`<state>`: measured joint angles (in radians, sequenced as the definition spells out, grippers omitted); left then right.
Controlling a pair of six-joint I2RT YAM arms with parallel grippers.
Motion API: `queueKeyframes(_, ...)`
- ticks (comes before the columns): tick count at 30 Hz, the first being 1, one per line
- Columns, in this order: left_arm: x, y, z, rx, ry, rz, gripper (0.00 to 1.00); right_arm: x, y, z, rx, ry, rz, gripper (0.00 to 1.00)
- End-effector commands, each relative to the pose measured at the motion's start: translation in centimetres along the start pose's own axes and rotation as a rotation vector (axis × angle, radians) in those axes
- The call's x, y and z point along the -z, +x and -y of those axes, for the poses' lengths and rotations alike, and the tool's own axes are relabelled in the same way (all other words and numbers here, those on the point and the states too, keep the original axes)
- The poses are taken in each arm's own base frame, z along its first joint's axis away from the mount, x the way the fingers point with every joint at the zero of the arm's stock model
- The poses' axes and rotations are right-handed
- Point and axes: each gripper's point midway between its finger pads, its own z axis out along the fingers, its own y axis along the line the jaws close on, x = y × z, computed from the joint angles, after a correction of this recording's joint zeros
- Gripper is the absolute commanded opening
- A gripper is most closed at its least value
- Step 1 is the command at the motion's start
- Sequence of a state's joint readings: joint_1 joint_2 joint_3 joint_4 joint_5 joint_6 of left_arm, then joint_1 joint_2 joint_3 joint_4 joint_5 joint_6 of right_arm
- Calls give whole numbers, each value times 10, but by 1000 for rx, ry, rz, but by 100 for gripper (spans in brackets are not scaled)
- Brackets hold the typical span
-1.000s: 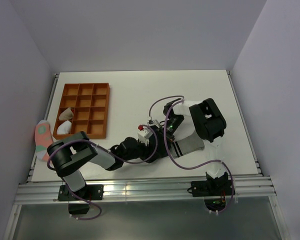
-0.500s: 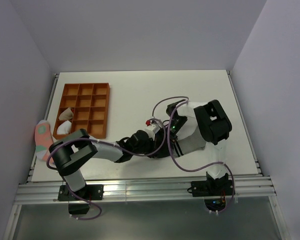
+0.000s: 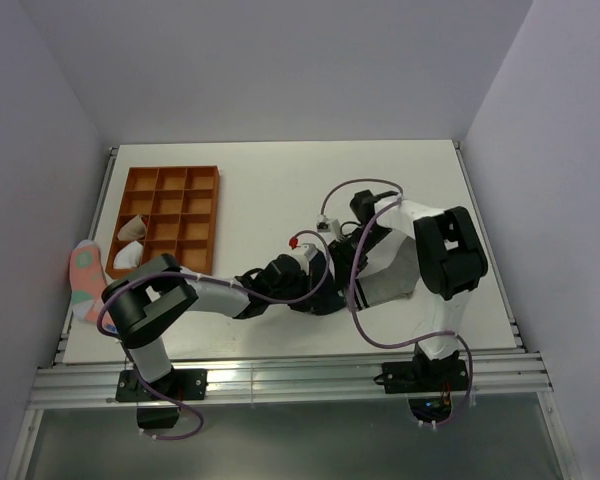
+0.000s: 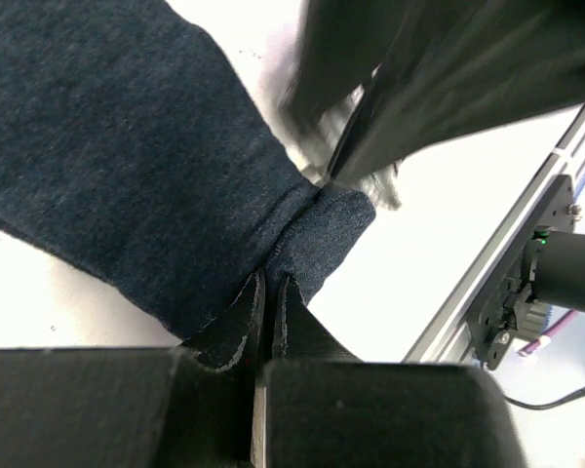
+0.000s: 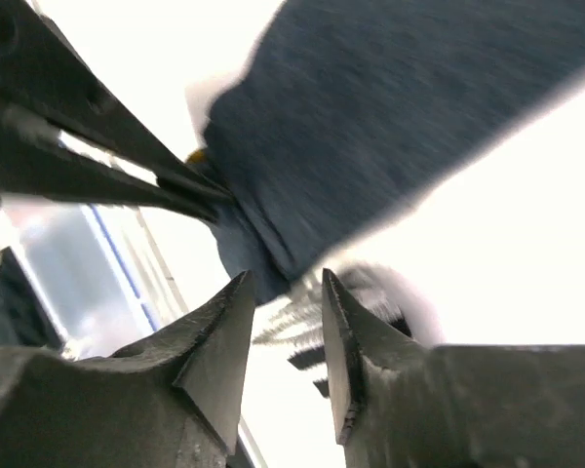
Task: Roll the socks
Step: Roll the sock at the center of the board.
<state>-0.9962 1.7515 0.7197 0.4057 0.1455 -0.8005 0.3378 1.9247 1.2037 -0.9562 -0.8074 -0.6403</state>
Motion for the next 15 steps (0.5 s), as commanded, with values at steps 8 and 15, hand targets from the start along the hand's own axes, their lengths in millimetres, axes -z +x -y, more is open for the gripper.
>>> queueKeyframes(8, 29, 71, -89, 94, -267, -238, 0, 36, 35, 32, -5, 172, 48, 37)
queueKeyframes(15, 42, 78, -96, 128, -276, -275, 0, 46, 59, 51, -23, 254, 31, 36)
